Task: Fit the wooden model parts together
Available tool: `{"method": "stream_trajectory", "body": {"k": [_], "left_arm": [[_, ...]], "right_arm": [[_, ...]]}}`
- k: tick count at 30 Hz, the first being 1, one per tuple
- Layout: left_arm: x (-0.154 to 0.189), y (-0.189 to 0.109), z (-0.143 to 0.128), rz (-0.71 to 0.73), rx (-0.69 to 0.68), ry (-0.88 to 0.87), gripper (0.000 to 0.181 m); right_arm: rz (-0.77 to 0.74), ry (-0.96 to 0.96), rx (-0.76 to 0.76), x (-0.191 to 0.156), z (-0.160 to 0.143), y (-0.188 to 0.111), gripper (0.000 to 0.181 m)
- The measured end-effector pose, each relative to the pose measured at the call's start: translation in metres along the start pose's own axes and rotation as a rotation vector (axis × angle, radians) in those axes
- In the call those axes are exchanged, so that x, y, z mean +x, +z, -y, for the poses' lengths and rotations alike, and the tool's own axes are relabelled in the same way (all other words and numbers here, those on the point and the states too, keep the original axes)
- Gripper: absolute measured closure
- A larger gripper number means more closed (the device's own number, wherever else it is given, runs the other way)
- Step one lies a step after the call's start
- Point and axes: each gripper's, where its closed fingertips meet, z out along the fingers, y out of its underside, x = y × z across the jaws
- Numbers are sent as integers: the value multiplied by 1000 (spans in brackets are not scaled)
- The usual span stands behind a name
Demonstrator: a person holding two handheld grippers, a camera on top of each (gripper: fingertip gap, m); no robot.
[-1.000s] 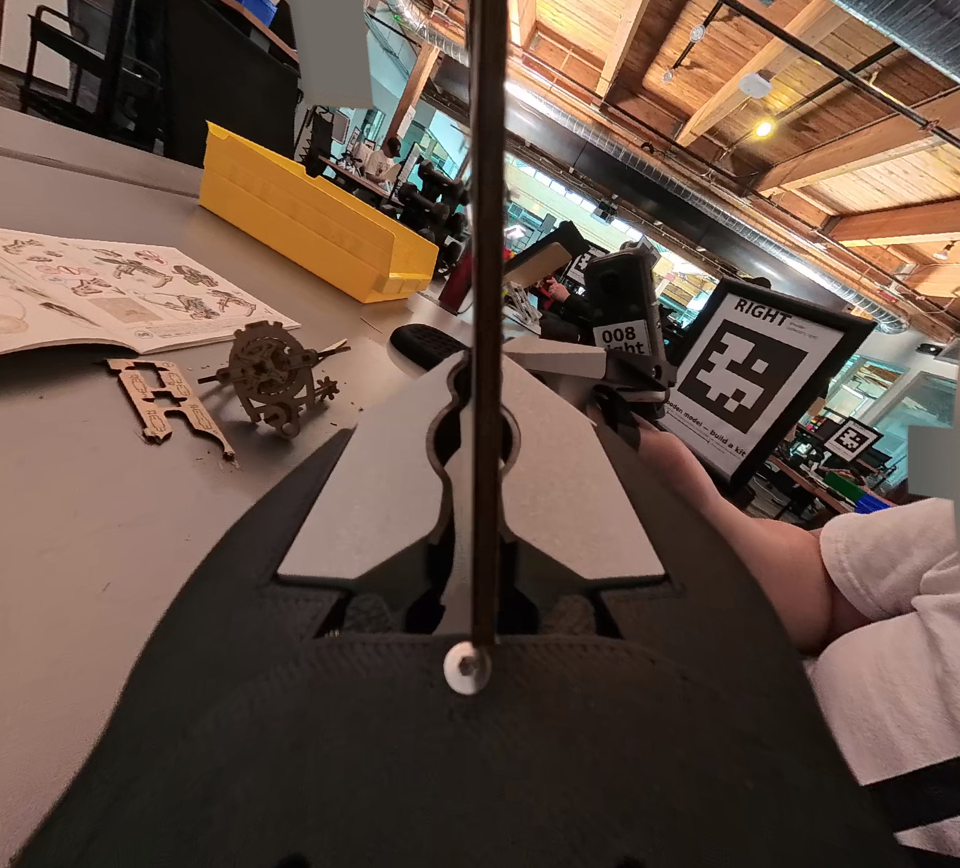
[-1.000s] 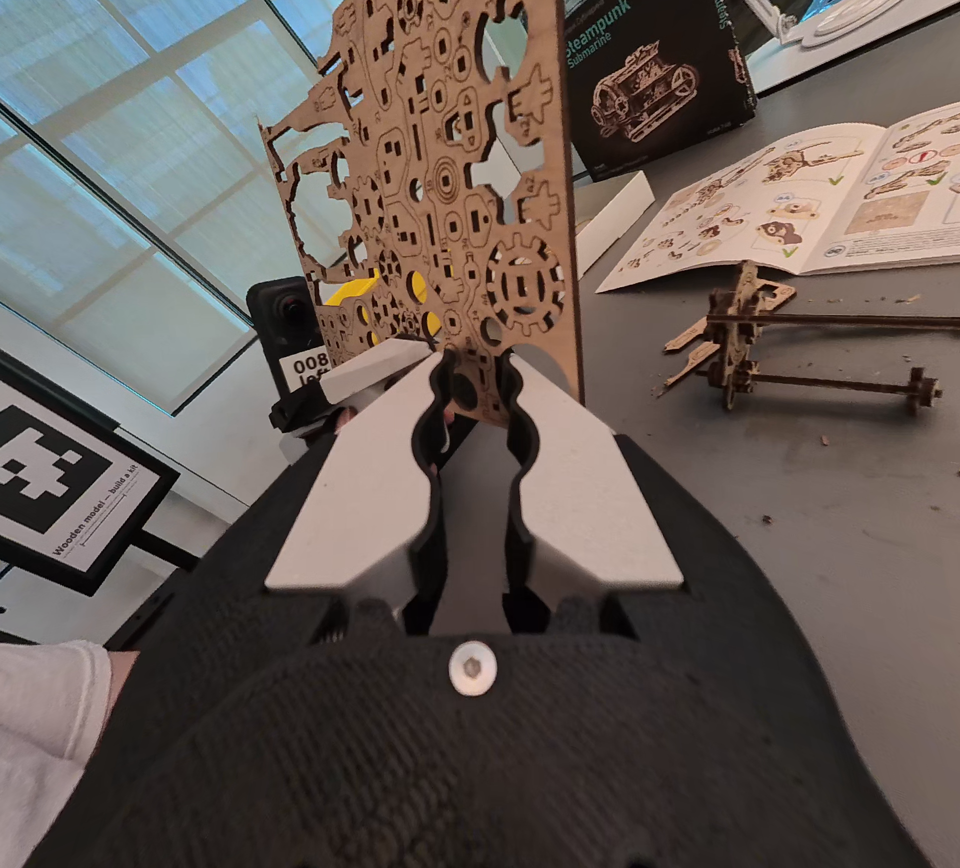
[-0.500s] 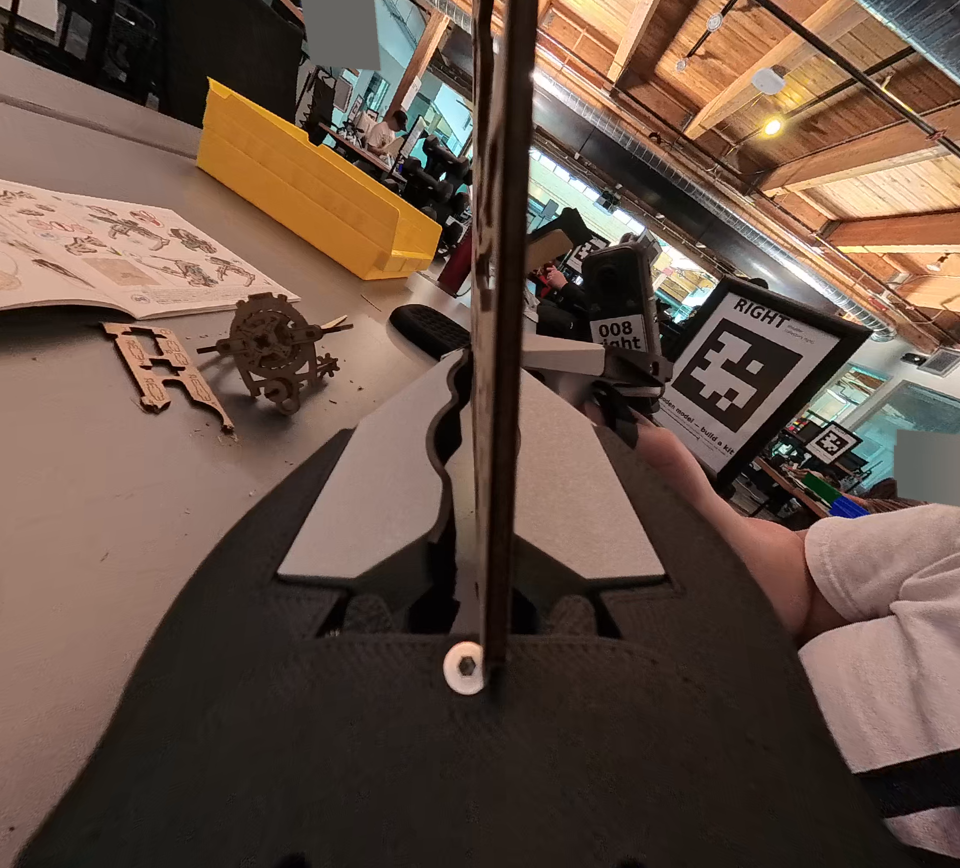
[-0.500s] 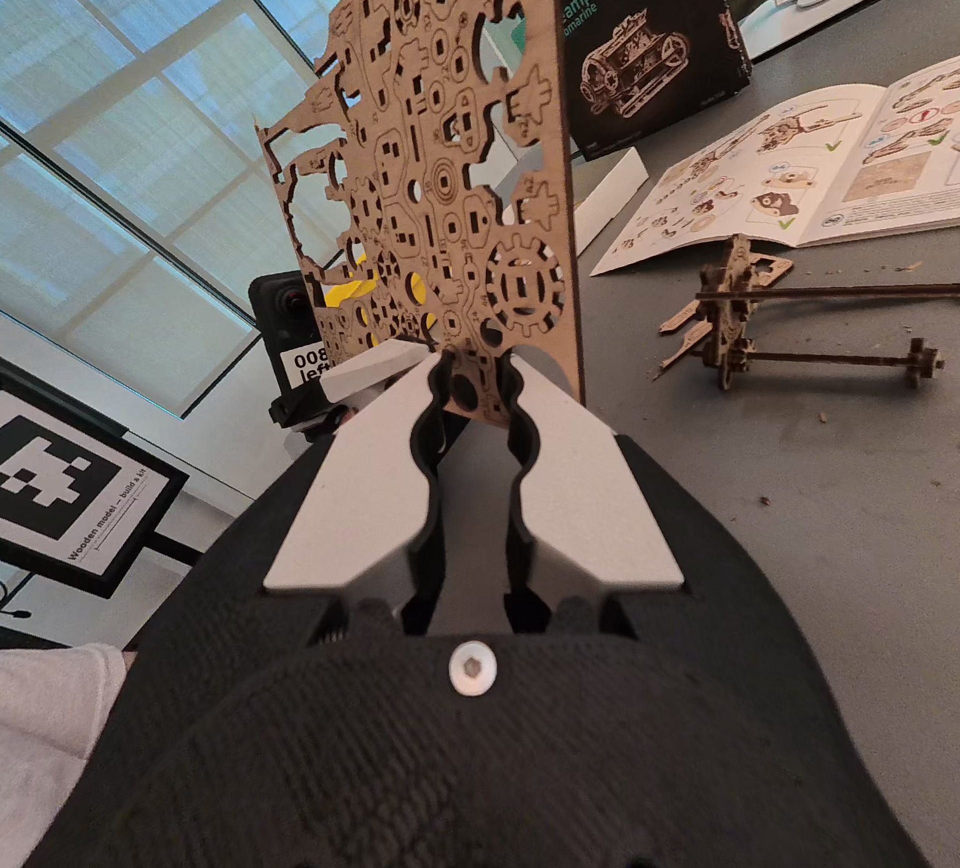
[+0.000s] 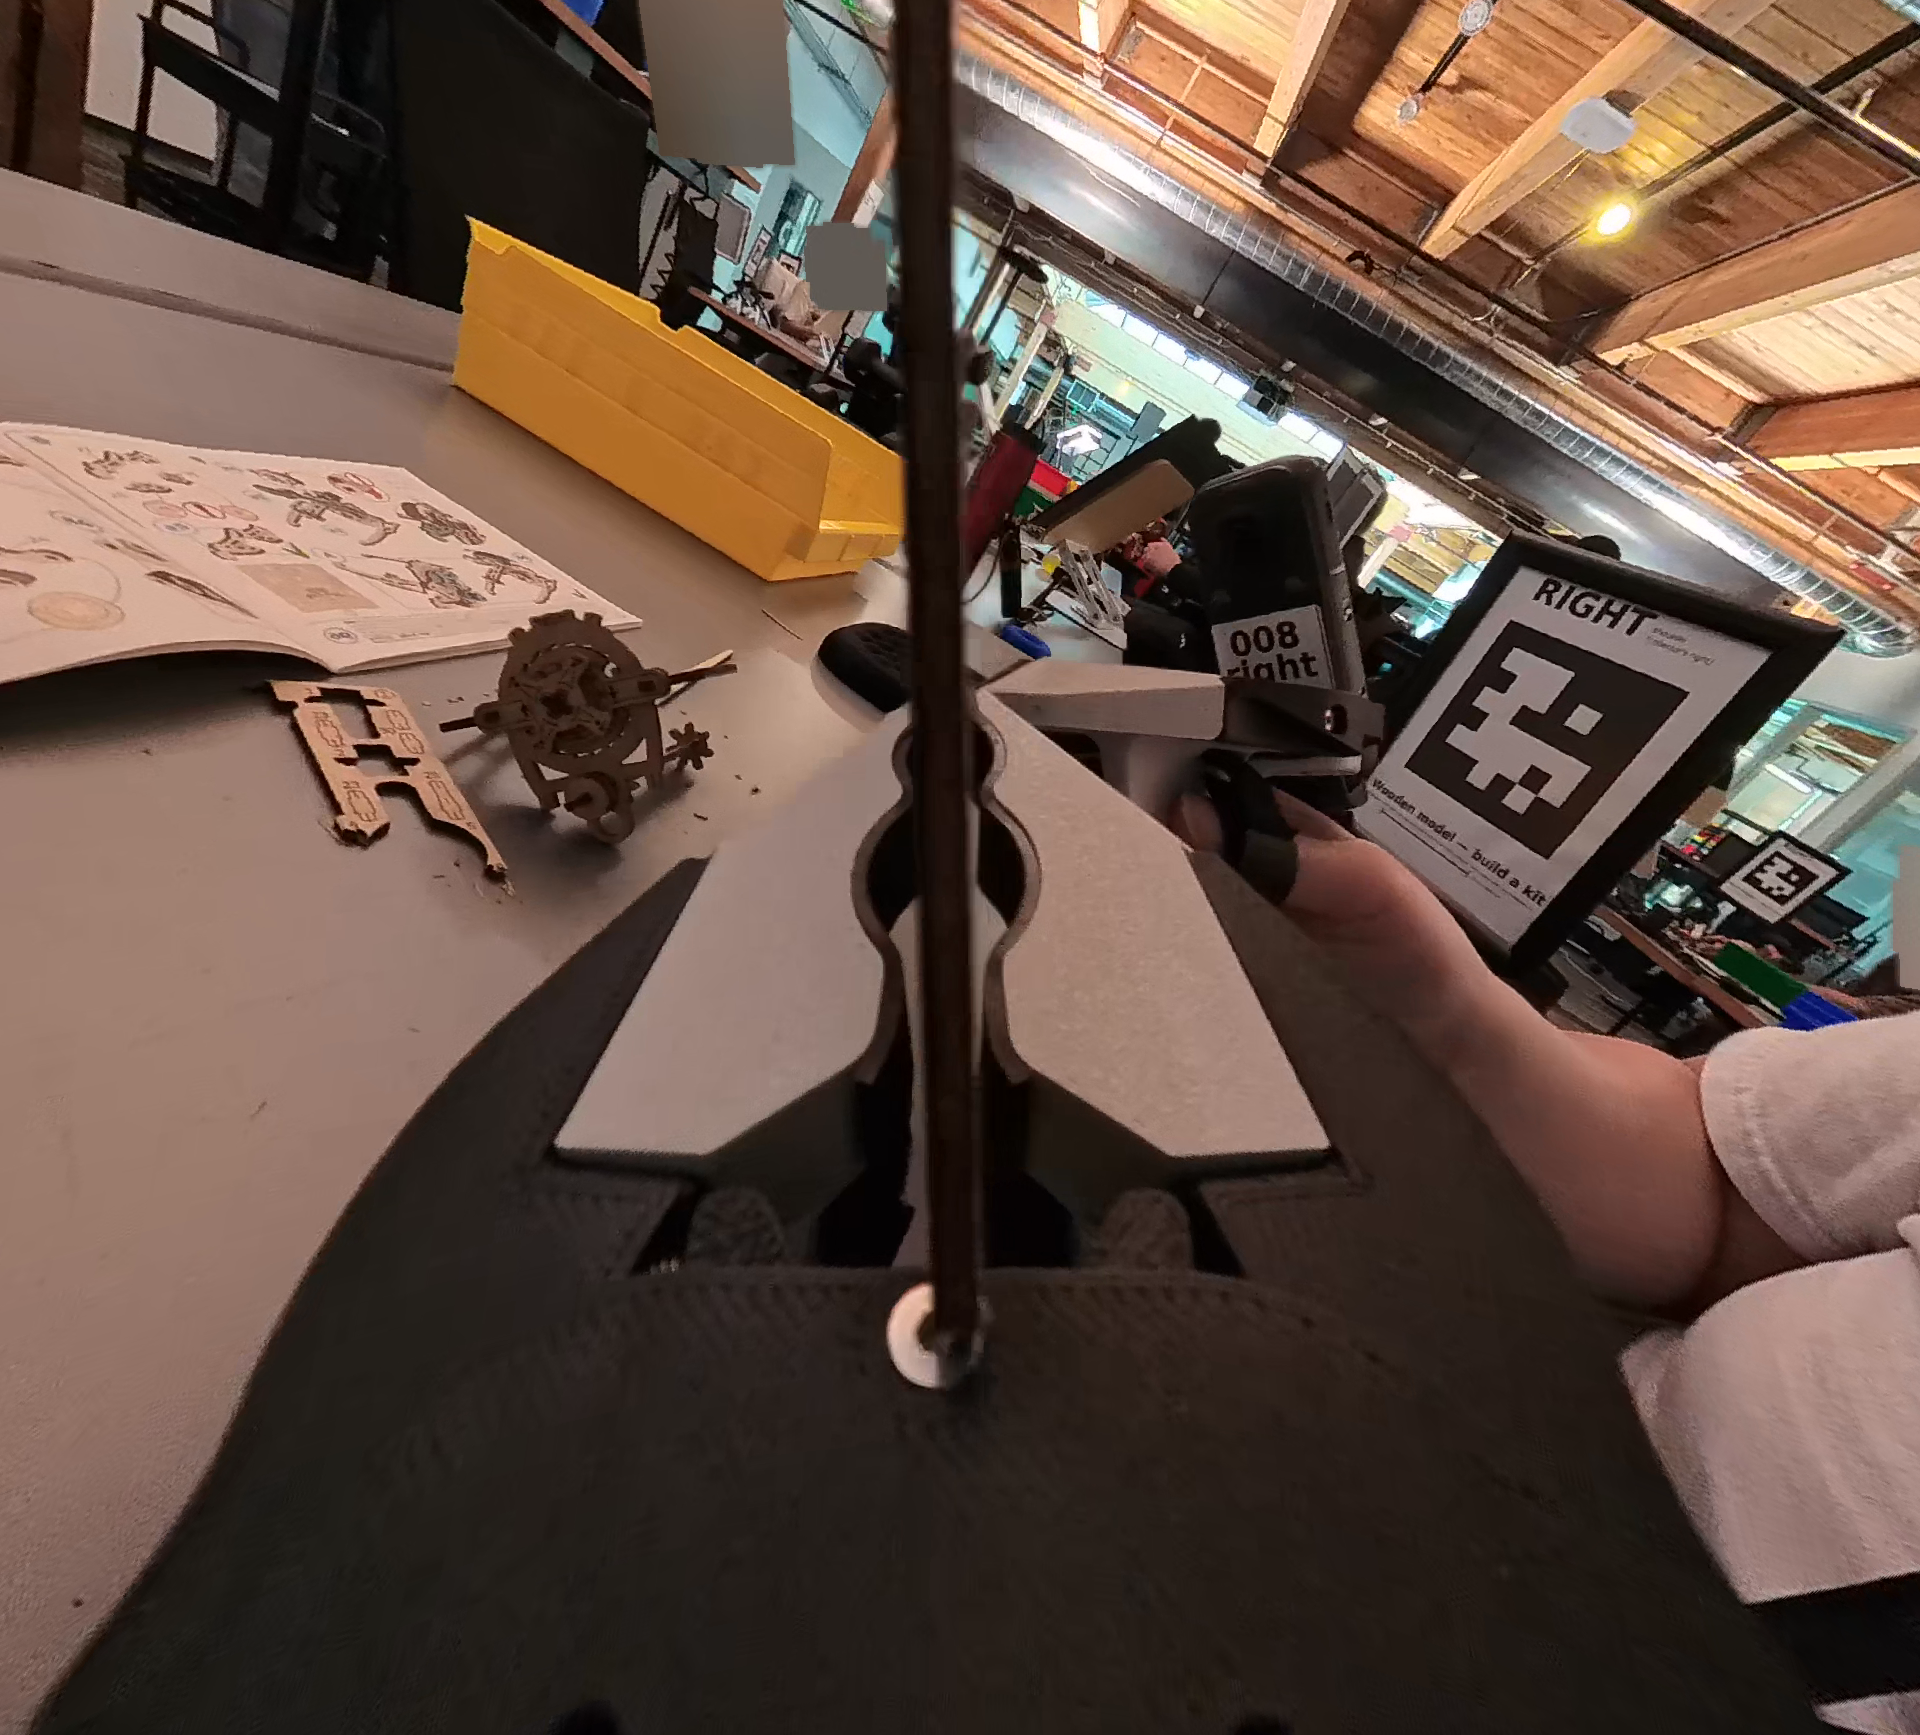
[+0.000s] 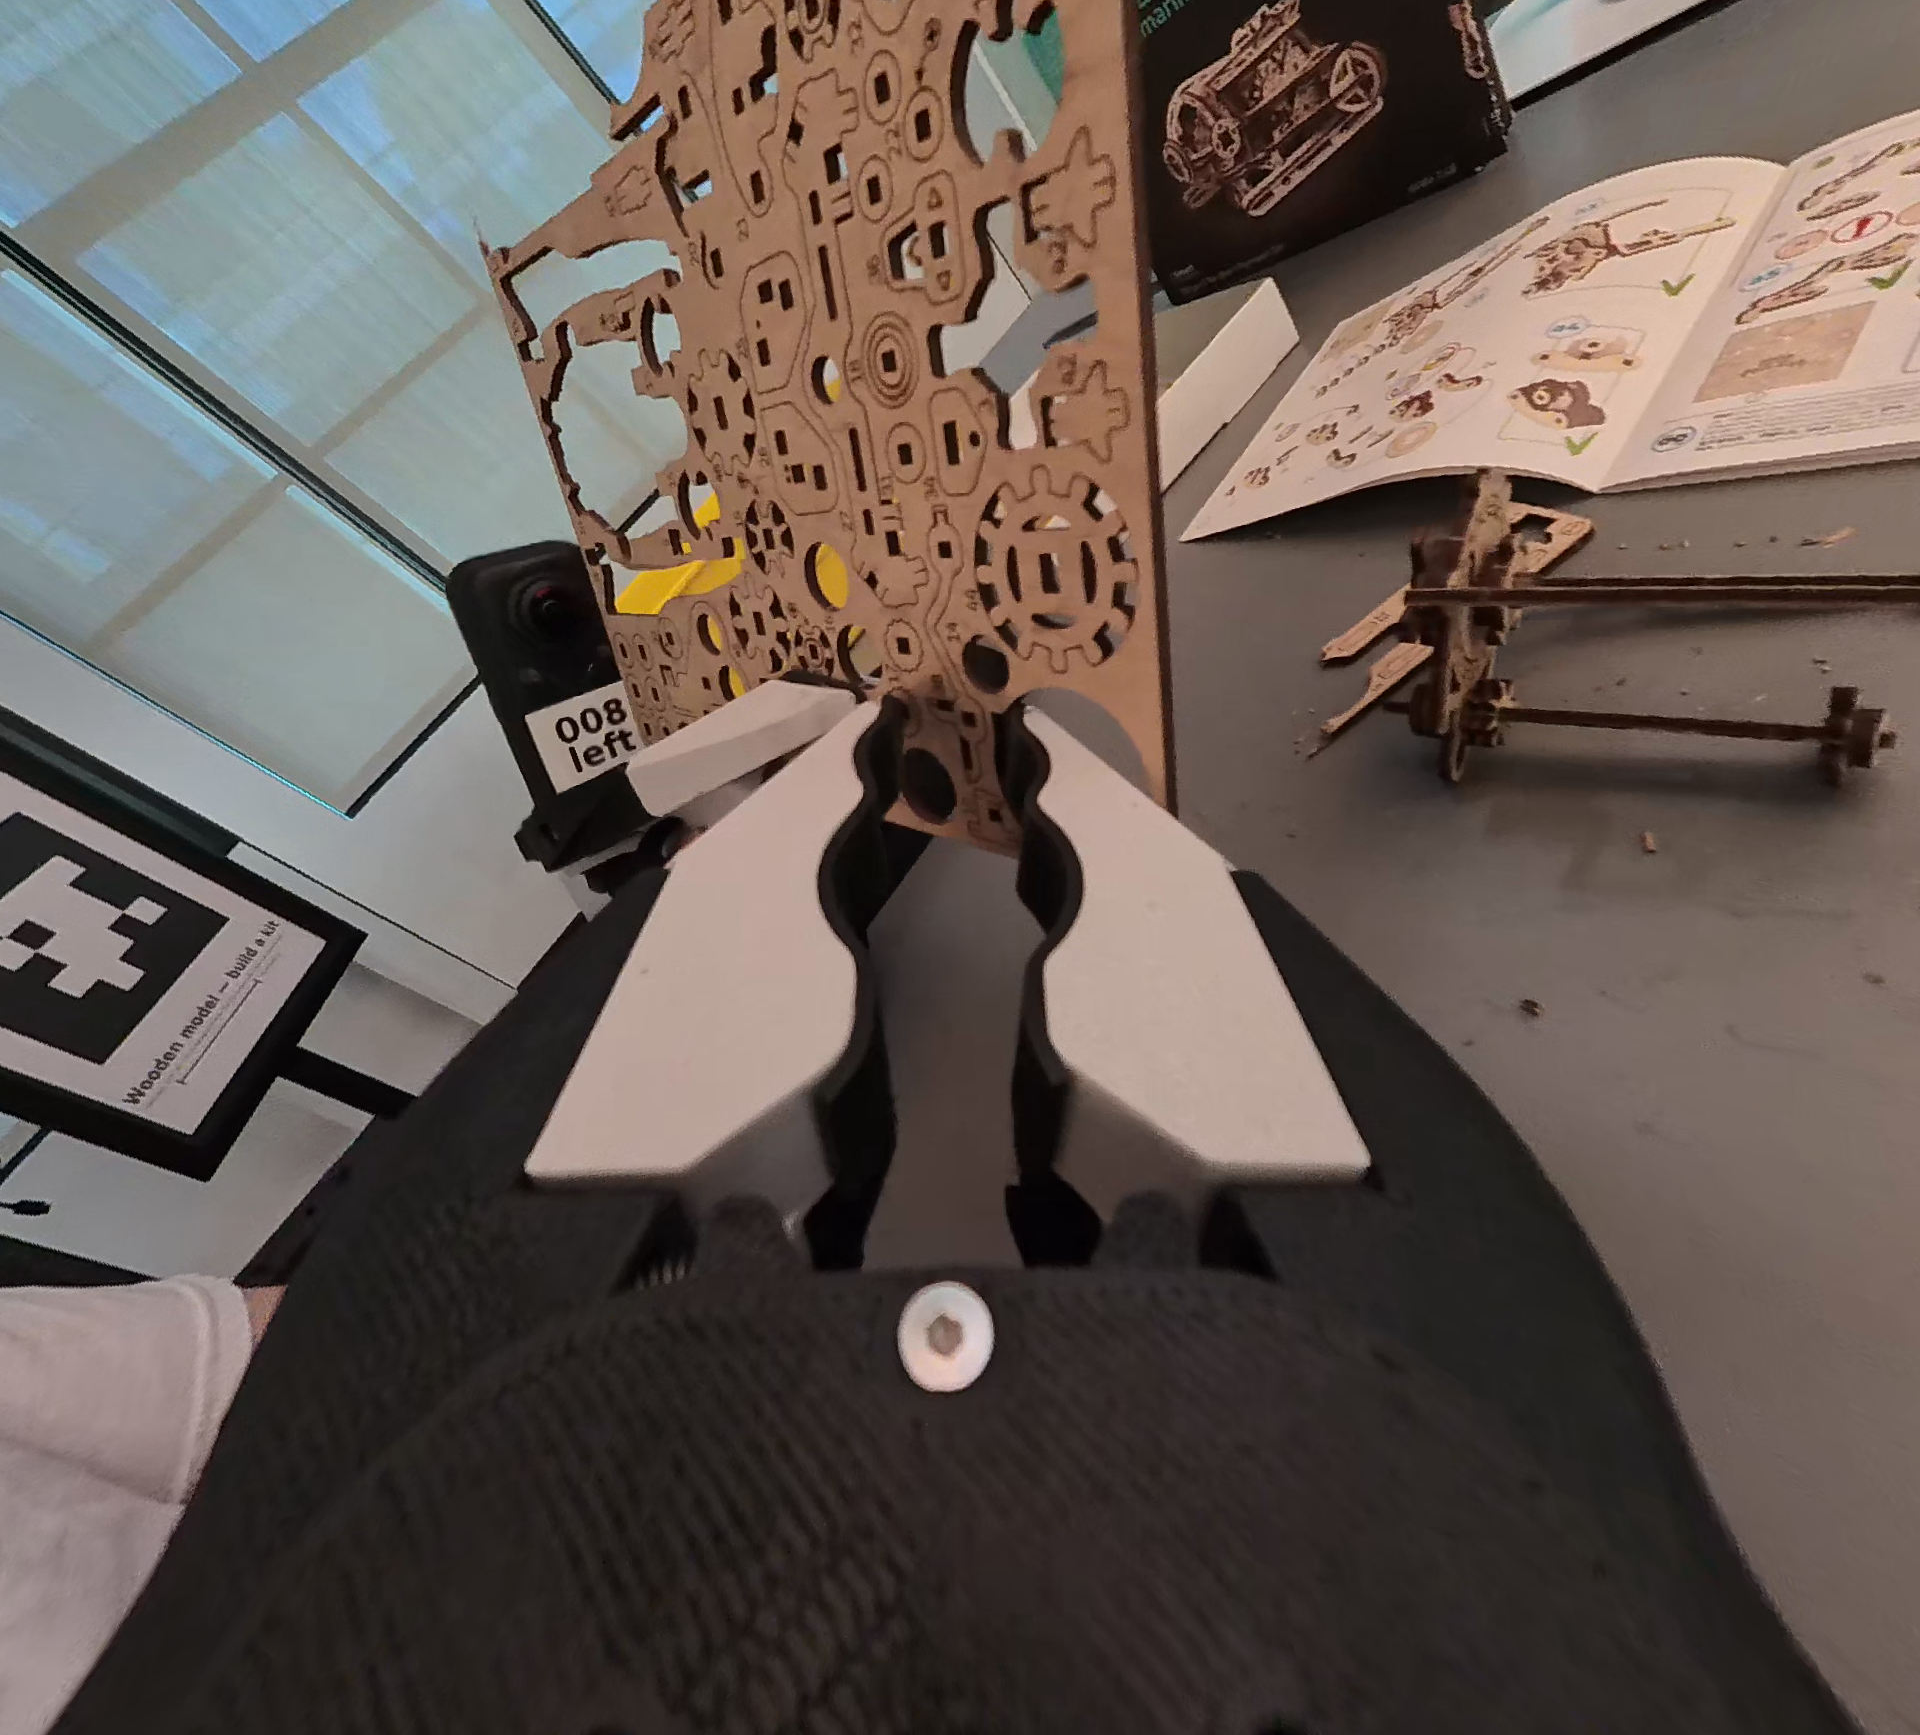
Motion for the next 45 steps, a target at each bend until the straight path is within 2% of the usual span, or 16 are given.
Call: {"method": "stream_trajectory", "body": {"k": [16, 25, 27, 29, 32, 37, 40, 45], "left_arm": [[3, -2, 2, -4, 33, 5, 178], [1, -2, 4, 1, 43, 3, 177], [1, -2, 6, 1, 46, 21, 181], [2, 1, 4, -16, 31, 13, 174], [1, 0, 4, -31, 36, -19, 181], [0, 0, 3, -43, 32, -56, 176], [-1, -2, 6, -32, 51, -47, 181], [-1, 0, 4, -43, 37, -60, 179]], "right_arm": [[-23, -60, 15, -3, 0, -1, 165], [-12, -49, 20, -3, 1, 0, 165], [5, -25, 18, -4, 1, 1, 165], [32, -28, -4, -8, -2, 3, 165], [24, -35, 4, -8, -2, 3, 166], [26, 0, -6, -5, -3, 3, 166], [16, -3, -8, -3, -2, 1, 166], [21, 12, -6, -2, -3, 0, 165]]}}
